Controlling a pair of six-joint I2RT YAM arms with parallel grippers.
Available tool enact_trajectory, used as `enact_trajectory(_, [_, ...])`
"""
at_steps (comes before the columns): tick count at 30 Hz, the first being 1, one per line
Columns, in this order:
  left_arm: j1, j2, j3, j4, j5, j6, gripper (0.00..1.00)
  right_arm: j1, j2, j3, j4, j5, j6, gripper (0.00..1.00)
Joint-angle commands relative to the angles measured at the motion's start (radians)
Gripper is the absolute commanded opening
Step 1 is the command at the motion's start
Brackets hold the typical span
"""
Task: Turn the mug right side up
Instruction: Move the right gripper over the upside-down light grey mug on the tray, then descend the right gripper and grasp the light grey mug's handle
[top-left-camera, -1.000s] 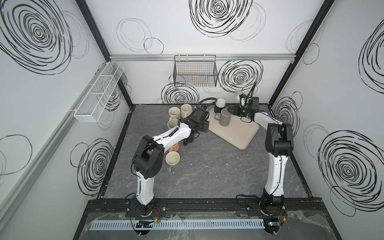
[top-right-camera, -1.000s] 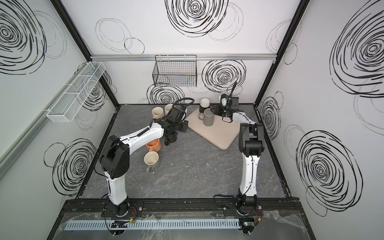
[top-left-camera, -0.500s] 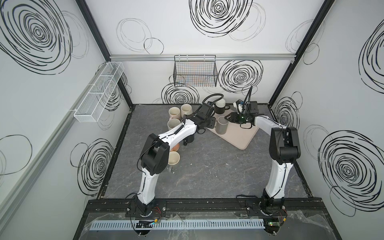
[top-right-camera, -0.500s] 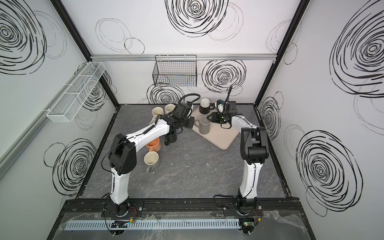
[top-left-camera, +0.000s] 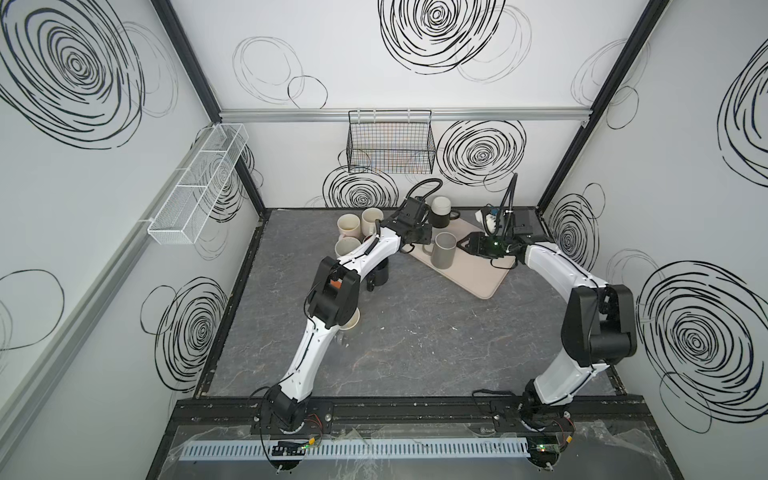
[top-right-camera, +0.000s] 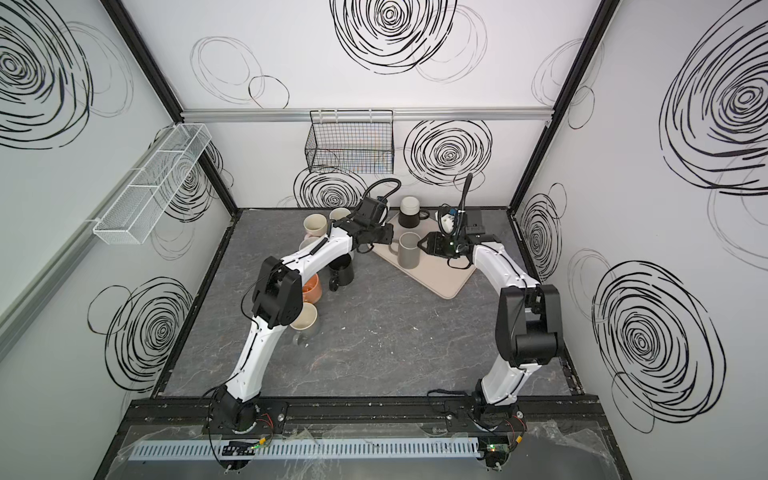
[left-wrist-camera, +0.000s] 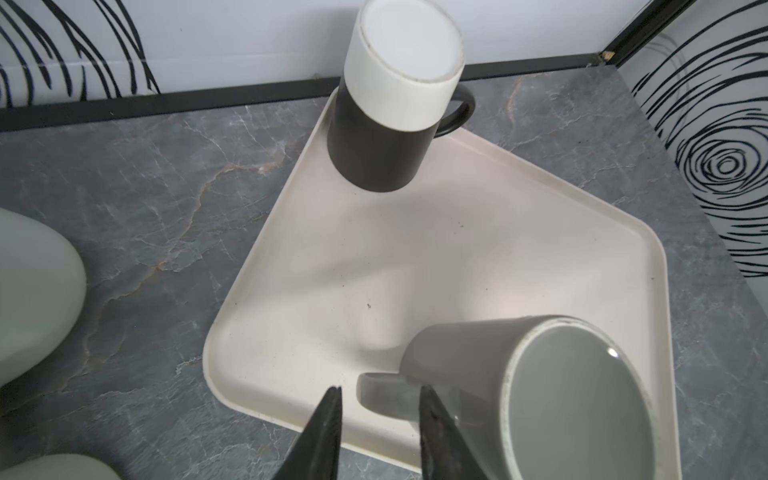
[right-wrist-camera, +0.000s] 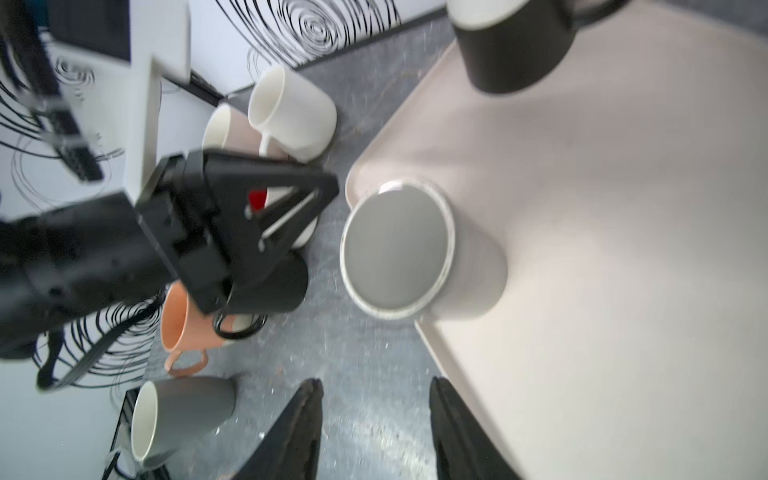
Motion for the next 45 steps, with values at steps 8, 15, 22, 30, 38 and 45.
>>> enact_trajectory(8, [0.021,0.088,0.062,0.086,0.111,-0.055,0.32,0.144,-0.069,-0.175,0.081,0.050,0.087,0.44])
enact_trajectory(15, [0.008,0.060,0.014,0.066,0.152,-0.052,0.32,0.142,0.068,-0.034,-0.013,0.067,0.070,0.43])
enact_trajectory(22, [-0.016,-0.037,-0.139,0.068,0.170,-0.037,0.32,0.105,0.126,0.039,-0.055,0.093,0.062,0.41])
enact_trajectory(30, [-0.077,-0.174,-0.386,0.205,0.229,-0.085,0.32,0.022,0.093,0.031,-0.069,0.109,0.056,0.43])
enact_trajectory(38, [-0.132,-0.239,-0.472,0.293,0.243,-0.141,0.34,0.031,0.028,0.020,-0.112,0.177,0.085,0.51])
enact_trajectory(45, [-0.102,-0.376,-0.650,0.342,0.190,-0.154,0.34,0.159,-0.038,-0.022,-0.101,0.411,0.188,0.62])
